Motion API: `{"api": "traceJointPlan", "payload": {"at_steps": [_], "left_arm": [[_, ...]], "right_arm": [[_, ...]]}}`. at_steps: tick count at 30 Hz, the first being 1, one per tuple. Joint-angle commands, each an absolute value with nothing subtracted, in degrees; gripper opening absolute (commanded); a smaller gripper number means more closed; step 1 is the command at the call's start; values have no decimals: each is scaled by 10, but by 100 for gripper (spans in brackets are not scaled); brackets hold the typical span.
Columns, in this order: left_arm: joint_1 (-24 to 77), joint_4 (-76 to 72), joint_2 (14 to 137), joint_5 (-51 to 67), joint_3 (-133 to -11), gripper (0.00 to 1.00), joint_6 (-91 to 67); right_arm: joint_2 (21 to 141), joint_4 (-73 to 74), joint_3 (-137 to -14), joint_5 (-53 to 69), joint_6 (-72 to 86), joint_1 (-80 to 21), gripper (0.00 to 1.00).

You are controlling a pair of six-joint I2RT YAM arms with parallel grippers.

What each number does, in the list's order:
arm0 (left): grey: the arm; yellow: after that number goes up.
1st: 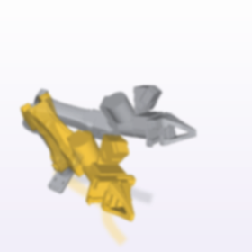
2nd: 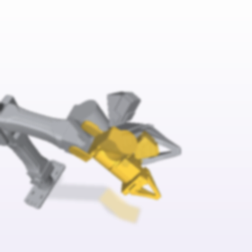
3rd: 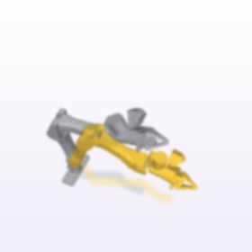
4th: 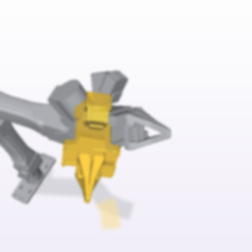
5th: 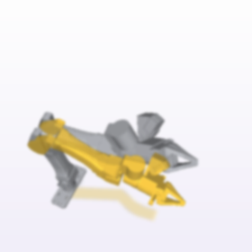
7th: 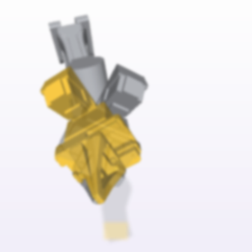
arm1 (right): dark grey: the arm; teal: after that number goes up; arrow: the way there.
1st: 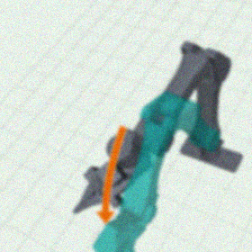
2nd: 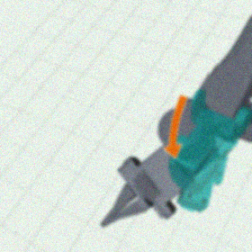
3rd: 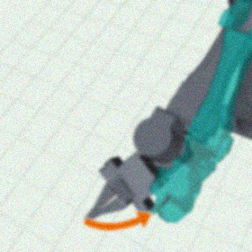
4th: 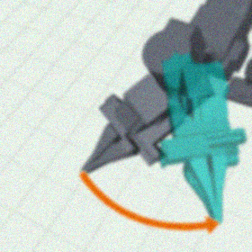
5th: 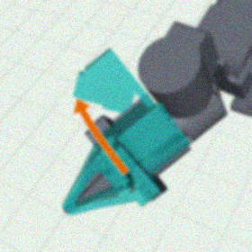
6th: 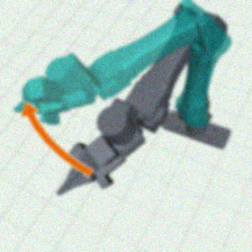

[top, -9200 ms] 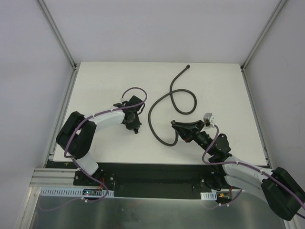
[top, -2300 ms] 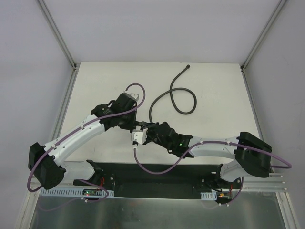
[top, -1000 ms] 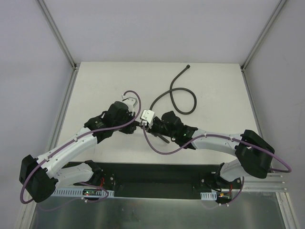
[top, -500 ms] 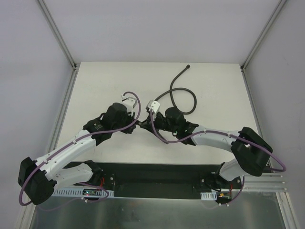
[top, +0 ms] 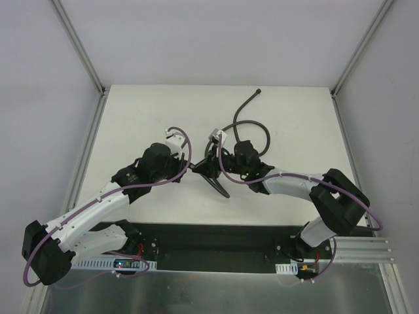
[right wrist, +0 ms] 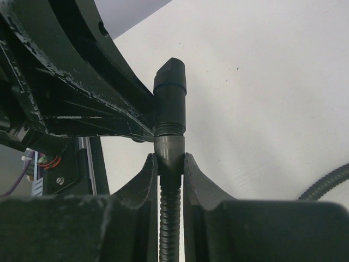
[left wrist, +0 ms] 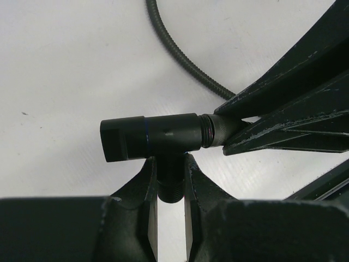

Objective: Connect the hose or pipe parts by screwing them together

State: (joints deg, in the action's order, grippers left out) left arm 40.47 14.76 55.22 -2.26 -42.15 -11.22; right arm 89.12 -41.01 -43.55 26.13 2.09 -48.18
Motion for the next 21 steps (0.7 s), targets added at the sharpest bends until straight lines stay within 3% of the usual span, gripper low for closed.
{"api": "traceJointPlan", "payload": {"at_steps": [1, 9, 15, 21], "left_arm": [[435, 115, 547, 42, -443, 0, -144], [432, 346, 648, 13, -602, 0, -255], [397, 460, 673, 35, -683, 0, -305], [382, 536, 699, -20, -737, 0, -311]], "right_arm": [[874, -469, -444, 282, -29, -488, 0], [795, -180, -483, 162, -317, -534, 0], [775, -118, -482, 44, -507, -590, 0], [762, -182, -456, -112, -635, -662, 1]]}}
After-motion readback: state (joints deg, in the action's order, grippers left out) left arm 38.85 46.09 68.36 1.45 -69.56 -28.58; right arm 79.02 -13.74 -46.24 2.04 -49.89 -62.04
